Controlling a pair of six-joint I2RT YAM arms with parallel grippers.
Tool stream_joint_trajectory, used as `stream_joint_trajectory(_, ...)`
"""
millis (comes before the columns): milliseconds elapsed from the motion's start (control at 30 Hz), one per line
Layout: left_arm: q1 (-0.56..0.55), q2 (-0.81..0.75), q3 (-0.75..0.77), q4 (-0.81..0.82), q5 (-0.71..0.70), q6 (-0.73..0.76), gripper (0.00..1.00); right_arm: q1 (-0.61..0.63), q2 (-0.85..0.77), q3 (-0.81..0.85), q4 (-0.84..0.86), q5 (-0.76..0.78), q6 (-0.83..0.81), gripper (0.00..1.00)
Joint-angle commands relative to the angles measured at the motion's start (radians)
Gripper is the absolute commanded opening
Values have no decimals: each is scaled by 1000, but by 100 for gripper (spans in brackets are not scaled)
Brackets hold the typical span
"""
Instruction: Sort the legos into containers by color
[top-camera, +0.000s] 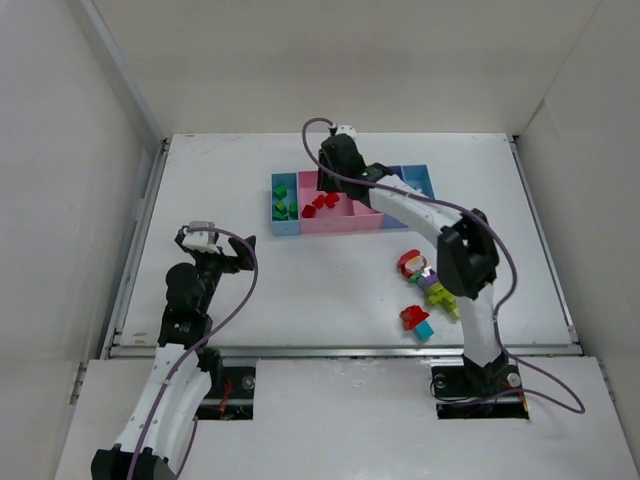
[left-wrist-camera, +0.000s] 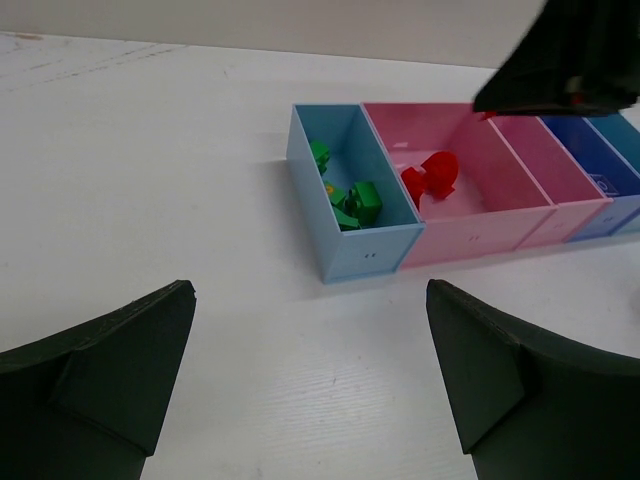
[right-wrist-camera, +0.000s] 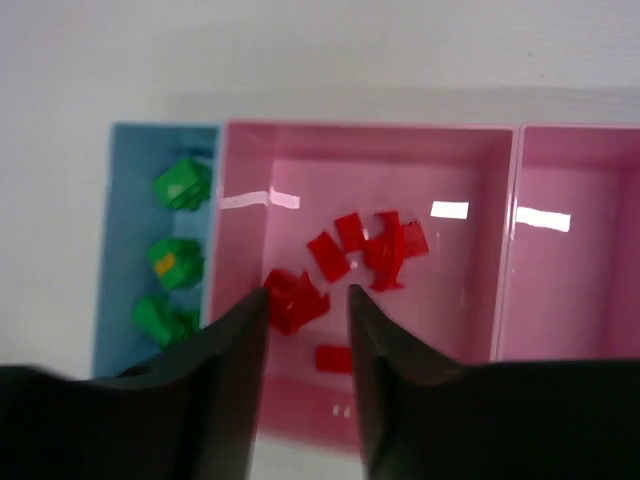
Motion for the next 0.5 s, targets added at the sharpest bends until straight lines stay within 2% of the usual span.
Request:
stream_joint_trajectory(0,4,-19,13,32,-2,12,100,-24,156,158,-70,-6,-43,45)
stream_joint_trajectory(33,4,-19,13,32,-2,12,100,-24,178,193,-113,-6,-43,57)
stream_joint_trajectory(100,4,-19,13,32,-2,12,100,-24,189,230,-122,-6,-64,74)
stream_joint_trajectory(233,13,-19,13,32,-2,12,100,-24,73,134,-50,16,-92,87)
stream_joint_trajectory(300,13,-10,13,32,7,12,100,-15,1,91,-50,45,-117,88)
stream_joint_trajectory(400,13,-10,13,32,7,12,100,-4,-117,13,-134,97,-117,89)
stream_joint_trajectory(467,13,-10,13,32,7,12,100,6,-203,-75,-171,120,-74,98)
